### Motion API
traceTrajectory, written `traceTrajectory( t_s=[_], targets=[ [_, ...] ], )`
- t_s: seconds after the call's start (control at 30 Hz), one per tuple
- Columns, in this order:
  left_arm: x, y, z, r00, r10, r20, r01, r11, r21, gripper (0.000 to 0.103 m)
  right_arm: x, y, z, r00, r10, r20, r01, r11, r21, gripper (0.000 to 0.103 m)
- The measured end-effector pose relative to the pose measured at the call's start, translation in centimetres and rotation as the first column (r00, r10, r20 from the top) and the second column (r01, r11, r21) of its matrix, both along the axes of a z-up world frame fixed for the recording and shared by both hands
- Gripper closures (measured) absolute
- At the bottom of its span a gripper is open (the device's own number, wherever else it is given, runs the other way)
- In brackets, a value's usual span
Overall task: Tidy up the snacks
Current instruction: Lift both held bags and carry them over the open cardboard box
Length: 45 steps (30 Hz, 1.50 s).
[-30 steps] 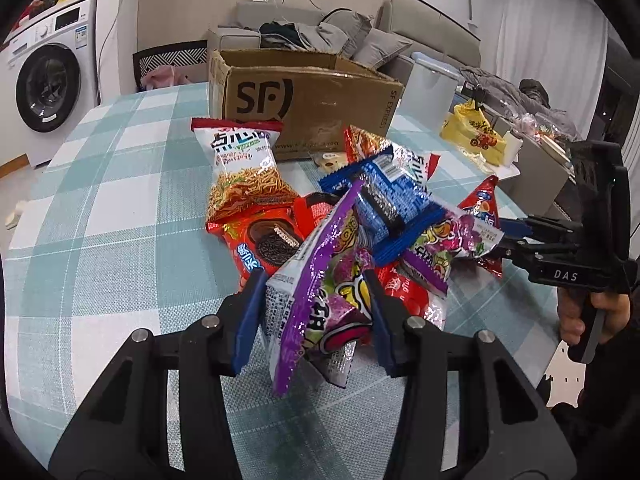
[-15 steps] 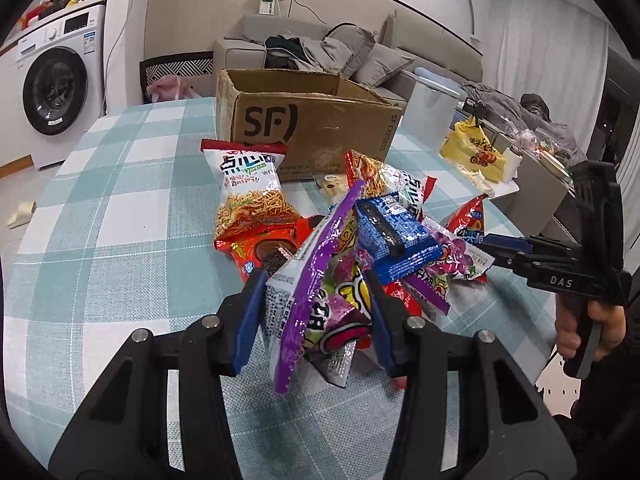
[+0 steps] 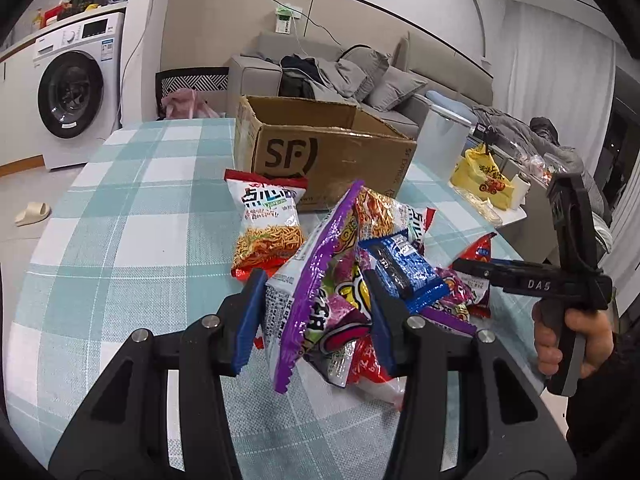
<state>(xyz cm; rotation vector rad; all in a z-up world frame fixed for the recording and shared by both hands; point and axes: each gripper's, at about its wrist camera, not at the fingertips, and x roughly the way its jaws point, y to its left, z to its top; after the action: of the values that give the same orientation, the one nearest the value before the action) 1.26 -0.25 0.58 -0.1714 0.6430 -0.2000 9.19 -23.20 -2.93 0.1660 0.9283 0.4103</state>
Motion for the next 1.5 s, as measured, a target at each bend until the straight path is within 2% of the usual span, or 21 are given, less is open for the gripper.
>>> traceTrajectory(
  t_s=[0.03, 0.13, 0.37, 0.47, 0.67, 0.83, 1.2, 1.5],
  targets=[
    [0.1, 0.0, 0.1, 1.000, 0.004, 0.003, -0.004, 1.000, 0.000, 0.058, 0.0, -0.2, 0.0, 1.000, -0.010, 0.008, 0.010, 1.000, -0.005, 0.055],
    [0.3, 0.1, 0.7, 1.000, 0.018, 0.018, -0.018, 1.000, 0.000, 0.058, -0.7, -0.7, 0.2, 1.000, -0.002, 0.025, 0.001, 1.000, 0.026, 0.061],
    [0.6, 0.3, 2.1, 0.998, 0.041, 0.049, -0.041, 0.999, 0.001, 0.058, -2.7, -2.0, 2.7, 0.991, -0.038, 0.131, 0.036, 0.999, 0.020, 0.062],
    [0.6, 0.4, 2.9, 0.996, 0.055, 0.064, -0.055, 0.998, -0.003, 0.058, -3.4, -2.7, 4.4, 0.980, -0.064, 0.190, 0.056, 0.997, 0.047, 0.062],
    [0.5, 0.5, 5.3, 0.990, 0.082, 0.114, -0.082, 0.997, 0.001, 0.058, -4.0, -3.1, 8.0, 0.953, -0.078, 0.292, 0.043, 0.991, 0.125, 0.062],
    [0.5, 0.4, 7.8, 0.983, 0.106, 0.152, -0.108, 0.994, 0.004, 0.058, -3.8, -1.9, 10.7, 0.933, -0.054, 0.356, 0.000, 0.988, 0.152, 0.062],
    [1.8, 0.1, 13.4, 0.971, 0.125, 0.204, -0.127, 0.992, -0.003, 0.058, -2.3, 0.3, 17.2, 0.913, 0.011, 0.407, -0.085, 0.983, 0.163, 0.062],
    [5.6, 0.4, 15.5, 0.971, 0.147, 0.188, -0.149, 0.989, -0.005, 0.058, 0.9, 2.5, 20.3, 0.915, 0.022, 0.404, -0.103, 0.978, 0.179, 0.061]
  ],
)
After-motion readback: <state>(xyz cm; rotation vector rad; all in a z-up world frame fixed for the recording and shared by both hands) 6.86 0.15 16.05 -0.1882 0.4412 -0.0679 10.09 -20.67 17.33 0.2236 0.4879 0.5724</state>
